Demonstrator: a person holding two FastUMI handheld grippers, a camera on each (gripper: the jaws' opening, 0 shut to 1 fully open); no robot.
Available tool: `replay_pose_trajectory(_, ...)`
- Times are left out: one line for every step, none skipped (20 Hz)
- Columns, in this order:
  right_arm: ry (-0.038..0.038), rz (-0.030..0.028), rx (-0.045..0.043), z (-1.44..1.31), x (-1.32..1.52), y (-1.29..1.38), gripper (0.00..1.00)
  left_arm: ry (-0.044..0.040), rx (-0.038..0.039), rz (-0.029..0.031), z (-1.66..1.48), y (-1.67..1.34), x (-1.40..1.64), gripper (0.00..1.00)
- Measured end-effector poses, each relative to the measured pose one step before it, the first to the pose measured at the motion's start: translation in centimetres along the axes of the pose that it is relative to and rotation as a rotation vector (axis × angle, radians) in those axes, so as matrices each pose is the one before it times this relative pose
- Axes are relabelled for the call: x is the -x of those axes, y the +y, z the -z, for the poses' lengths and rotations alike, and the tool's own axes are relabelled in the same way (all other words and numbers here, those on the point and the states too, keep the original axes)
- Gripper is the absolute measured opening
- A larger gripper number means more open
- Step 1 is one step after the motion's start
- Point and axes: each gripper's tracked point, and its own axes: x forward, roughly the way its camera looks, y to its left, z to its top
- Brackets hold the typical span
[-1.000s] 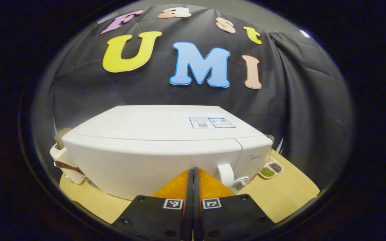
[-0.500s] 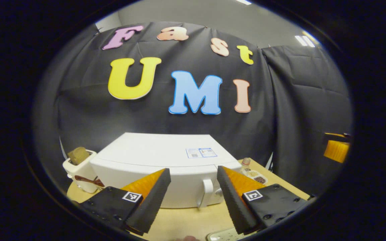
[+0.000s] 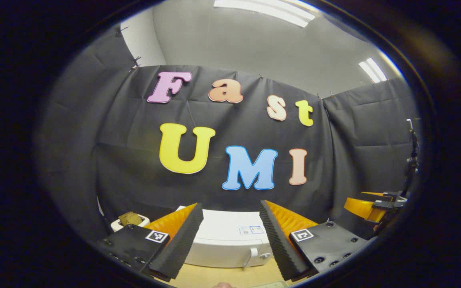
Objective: Open the microwave oven with the left hand, put the food in, and close the microwave oven.
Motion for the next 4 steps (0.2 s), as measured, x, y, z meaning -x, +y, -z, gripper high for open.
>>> replay_pose_trajectory(-0.00421,0.00408,-0.01543,-0.579,0.163,0.233,0.96,-0.00767,-0.00891,-0.00394,-0.649,0.444,0.378,0.95)
replay_pose_trajectory(-0.01183,0.00372,-0.00943,-0.423,0.103,-0.034,0.95,-0.01552,-0.00831,0.00047,-0.592,0.343,0.228,0.95)
replay_pose_trajectory(-0.00258,0.01285,0.00066,-0.068,0.063,-0.365,0.95,-0.0087,-0.00716,0.00568,-0.17,0.085,0.174,0.93)
replay_pose_trajectory(0.00196,0.01088,0.00418,0.176,0.15,-0.192,0.95,0.00285,0.00057,0.00156,0.032,0.212,0.17,0.95)
